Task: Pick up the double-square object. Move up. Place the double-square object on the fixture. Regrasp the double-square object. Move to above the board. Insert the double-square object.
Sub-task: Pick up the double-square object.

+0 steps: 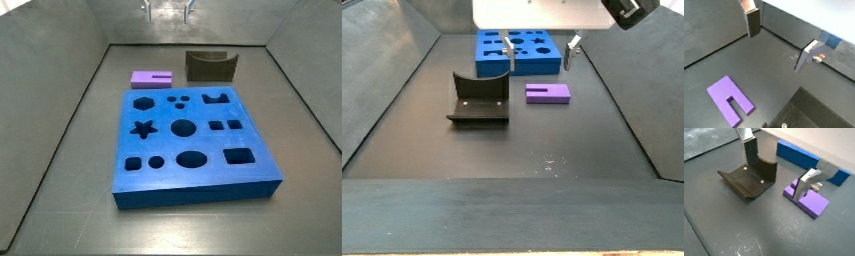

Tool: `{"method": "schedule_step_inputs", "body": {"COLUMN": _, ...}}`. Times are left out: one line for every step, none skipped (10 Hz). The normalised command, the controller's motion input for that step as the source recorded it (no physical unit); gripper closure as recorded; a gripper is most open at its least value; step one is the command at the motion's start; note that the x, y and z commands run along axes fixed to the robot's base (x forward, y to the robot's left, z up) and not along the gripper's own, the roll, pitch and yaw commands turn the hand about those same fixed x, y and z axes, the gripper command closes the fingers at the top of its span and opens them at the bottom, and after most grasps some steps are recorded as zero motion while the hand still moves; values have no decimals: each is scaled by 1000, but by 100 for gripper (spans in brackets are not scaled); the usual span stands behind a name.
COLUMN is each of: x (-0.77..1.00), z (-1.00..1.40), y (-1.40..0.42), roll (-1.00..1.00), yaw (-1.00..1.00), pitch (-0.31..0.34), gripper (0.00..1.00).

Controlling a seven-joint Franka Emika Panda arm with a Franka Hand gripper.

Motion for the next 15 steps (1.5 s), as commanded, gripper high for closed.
{"method": "schedule_step_inputs", "body": {"x": -86, "z": -43, "y": -23, "roll": 0, "yaw": 0, "pitch": 0, "gripper": 0}}
{"method": "schedule_step_inputs", "body": {"x": -80, "z": -106, "y": -117, "roll": 0, "yaw": -63, "pitch": 0, "gripper": 0}}
{"method": "schedule_step_inputs", "body": {"x": -63, "z": -126, "y": -160, "roll": 0, "yaw": -126, "pitch": 0, "gripper": 0}}
{"method": "schedule_step_inputs", "body": {"x": -43, "z": -106, "y": -169, "roll": 0, "yaw": -149, "pitch": 0, "gripper": 0}}
{"method": "schedule_step_inputs", "body": {"x": -20, "z": -109, "y": -189, "roll": 0, "yaw": -143, "pitch": 0, "gripper": 0}}
{"method": "schedule_step_inputs", "body": {"x": -3, "z": -149, "y": -226, "roll": 31, "yaw": -143, "pitch": 0, "gripper": 0}}
{"method": "schedule_step_inputs", "body": {"x": -20, "z": -197, "y": -257, "roll": 57, "yaw": -149, "pitch": 0, "gripper": 0}}
{"method": "schedule_step_inputs", "body": {"x": -51, "z": -220, "y": -289, "roll": 66, "yaw": -177, "pitch": 0, "gripper": 0}}
{"method": "schedule_step_inputs", "body": {"x": -89, "z": -217, "y": -309, "roll": 54, "yaw": -217, "pitch": 0, "gripper": 0}}
{"method": "schedule_step_inputs", "body": {"x": -103, "z": -203, "y": -323, "roll": 69, "yaw": -263, "pitch": 0, "gripper": 0}}
{"method": "schedule_step_inputs", "body": {"x": -100, "z": -160, "y": -291, "roll": 66, "yaw": -303, "pitch": 20, "gripper": 0}}
{"method": "schedule_step_inputs", "body": {"x": -120, "z": -74, "y": -223, "roll": 91, "yaw": -337, "pitch": 83, "gripper": 0}}
{"method": "schedule_step_inputs", "body": {"x": -109, "z": -77, "y": -191, "roll": 89, "yaw": -306, "pitch": 117, "gripper": 0}}
{"method": "schedule_step_inputs", "body": {"x": -86, "z": -54, "y": -151, "roll": 74, "yaw": -346, "pitch": 123, "gripper": 0}}
{"method": "schedule_step_inputs", "body": {"x": -49, "z": -63, "y": -103, "roll": 77, "yaw": -354, "pitch": 109, "gripper": 0}}
